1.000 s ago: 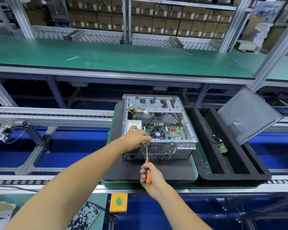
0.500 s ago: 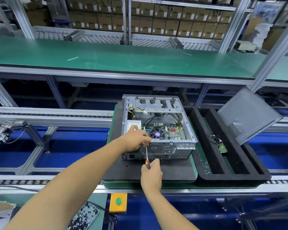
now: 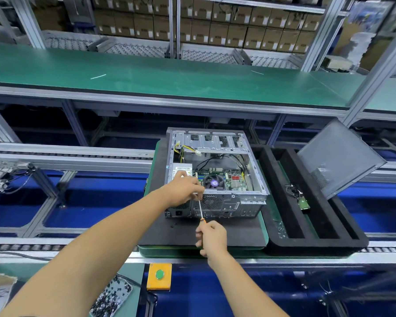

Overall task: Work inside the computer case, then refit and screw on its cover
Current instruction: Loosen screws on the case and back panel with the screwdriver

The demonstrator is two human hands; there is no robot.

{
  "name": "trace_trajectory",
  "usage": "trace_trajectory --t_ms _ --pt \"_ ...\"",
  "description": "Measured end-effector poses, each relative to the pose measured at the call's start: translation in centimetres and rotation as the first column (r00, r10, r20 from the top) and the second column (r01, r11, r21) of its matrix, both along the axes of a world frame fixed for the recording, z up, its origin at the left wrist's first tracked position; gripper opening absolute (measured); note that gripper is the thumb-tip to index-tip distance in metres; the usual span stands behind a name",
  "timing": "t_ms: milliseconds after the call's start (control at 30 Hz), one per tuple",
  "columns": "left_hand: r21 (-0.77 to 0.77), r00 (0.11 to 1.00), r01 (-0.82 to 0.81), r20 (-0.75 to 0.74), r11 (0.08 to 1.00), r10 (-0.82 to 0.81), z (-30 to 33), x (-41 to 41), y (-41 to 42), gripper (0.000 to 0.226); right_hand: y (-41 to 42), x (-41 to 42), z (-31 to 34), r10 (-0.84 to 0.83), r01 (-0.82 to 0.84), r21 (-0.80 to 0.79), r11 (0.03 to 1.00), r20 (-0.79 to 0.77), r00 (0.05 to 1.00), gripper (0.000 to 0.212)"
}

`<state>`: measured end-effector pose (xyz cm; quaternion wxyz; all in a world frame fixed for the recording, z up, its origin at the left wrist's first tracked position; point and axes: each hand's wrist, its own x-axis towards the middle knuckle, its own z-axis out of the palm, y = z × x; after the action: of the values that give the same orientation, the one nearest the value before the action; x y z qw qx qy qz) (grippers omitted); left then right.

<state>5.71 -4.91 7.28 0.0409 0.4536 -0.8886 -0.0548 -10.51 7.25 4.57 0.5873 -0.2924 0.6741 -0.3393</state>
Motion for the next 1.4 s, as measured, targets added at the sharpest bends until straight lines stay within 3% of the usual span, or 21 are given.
trace_trajectory --t_ms 100,167,200,267,333,400,467,533,600,667,733,800,867,933,1000,1067,1133,1200,1233,1300,1400 --pt "0.002 1.000 -0.007 0.011 1.000 0.007 0.1 0.0 0.1 0.017 0.5 0.9 -0.1 -0.056 -0.024 -0.157 0.987 -0.483 0.874 0.021" --pt "0.008 1.000 -0.015 0.003 1.000 0.015 0.2 -0.1 0.2 0.018 0.8 1.4 -0.4 -0.045 -0.089 -0.223 0.971 -0.533 0.845 0.025" --pt "0.008 1.000 -0.017 -0.013 1.000 0.017 0.1 -0.1 0.3 0.019 0.7 1.5 -0.4 -0.024 -0.080 -0.214 0.974 -0.445 0.895 0.025" --pt "0.003 0.998 -0.022 -0.058 1.000 0.022 -0.2 0.0 0.4 0.022 -0.2 1.2 -0.5 -0.086 0.088 -0.036 0.995 0.059 0.995 0.021" --pt "-0.006 0.996 -0.029 -0.089 1.000 0.028 -0.3 0.0 0.5 0.025 -0.5 0.4 -0.1 -0.229 0.112 0.245 0.963 0.527 0.818 0.018" --pt "-0.004 0.995 -0.030 -0.098 1.000 0.030 -0.3 0.0 0.5 0.025 -0.5 0.1 0.2 -0.224 0.073 0.278 0.958 0.564 0.795 0.017" --pt "0.019 0.996 -0.026 -0.085 0.999 0.028 -0.1 0.0 0.4 0.024 -0.5 0.5 0.6 -0.135 0.065 0.186 0.980 0.394 0.909 0.013" --pt "0.039 0.998 -0.027 -0.055 0.999 0.030 0.2 -0.1 0.3 0.024 -0.1 1.3 1.1 -0.055 0.056 -0.011 0.998 0.049 0.997 0.014" --pt "0.042 0.999 -0.025 -0.035 0.999 0.026 0.4 -0.2 0.3 0.023 0.0 1.9 0.4 -0.014 -0.047 -0.164 0.985 -0.352 0.936 0.021" --pt "0.044 0.999 -0.026 -0.038 0.999 0.028 0.3 -0.2 0.2 0.021 0.1 2.0 -0.1 -0.012 -0.092 -0.200 0.975 -0.468 0.884 0.024" --pt "0.042 0.998 -0.030 -0.048 0.999 0.032 0.2 -0.2 0.3 0.022 -0.6 1.9 -0.3 -0.057 0.047 -0.106 0.993 -0.091 0.994 0.023" --pt "0.042 0.998 -0.026 -0.052 0.999 0.028 0.2 -0.2 0.3 0.023 -1.1 1.4 -0.1 -0.169 0.119 0.148 0.982 0.397 0.902 0.022" --pt "0.033 0.998 -0.020 -0.051 0.999 0.022 0.1 -0.1 0.2 0.020 -1.2 0.9 -0.1 -0.206 0.084 0.242 0.967 0.539 0.816 0.020" --pt "0.028 0.999 -0.013 -0.044 1.000 0.014 0.2 0.0 0.1 0.018 -1.2 1.1 -0.1 -0.163 0.067 0.222 0.973 0.449 0.879 0.015" --pt "0.026 0.999 -0.013 -0.036 1.000 0.014 0.2 0.0 0.0 0.018 -0.7 1.7 0.1 -0.071 0.065 0.062 0.996 0.112 0.991 0.008" --pt "0.019 0.999 -0.023 -0.025 1.000 0.024 0.2 -0.1 0.1 0.020 0.1 2.4 -0.2 -0.058 0.025 -0.129 0.991 -0.252 0.966 0.015" --pt "0.020 0.999 -0.031 -0.035 0.999 0.032 0.1 -0.1 0.1 0.023 0.3 2.8 -0.7 -0.059 -0.031 -0.209 0.977 -0.410 0.910 0.018" --pt "0.024 0.999 -0.035 -0.041 0.999 0.036 0.0 -0.1 0.2 0.024 -0.2 2.8 -1.0 -0.058 0.019 -0.168 0.986 -0.229 0.972 0.020" --pt "0.022 0.999 -0.035 -0.040 0.999 0.036 0.0 -0.1 0.2 0.024 -0.7 2.7 -0.9 -0.087 0.088 -0.065 0.994 0.020 0.996 0.021" --pt "0.015 0.999 -0.030 -0.043 0.999 0.031 0.1 -0.1 0.1 0.022 -1.3 1.5 -0.7 -0.199 0.095 0.218 0.971 0.525 0.827 0.023" --pt "0.011 1.000 -0.006 -0.008 1.000 0.006 0.3 -0.1 -0.2 0.020 -1.4 0.2 -1.1 -0.219 0.039 0.278 0.960 0.657 0.721 0.024"
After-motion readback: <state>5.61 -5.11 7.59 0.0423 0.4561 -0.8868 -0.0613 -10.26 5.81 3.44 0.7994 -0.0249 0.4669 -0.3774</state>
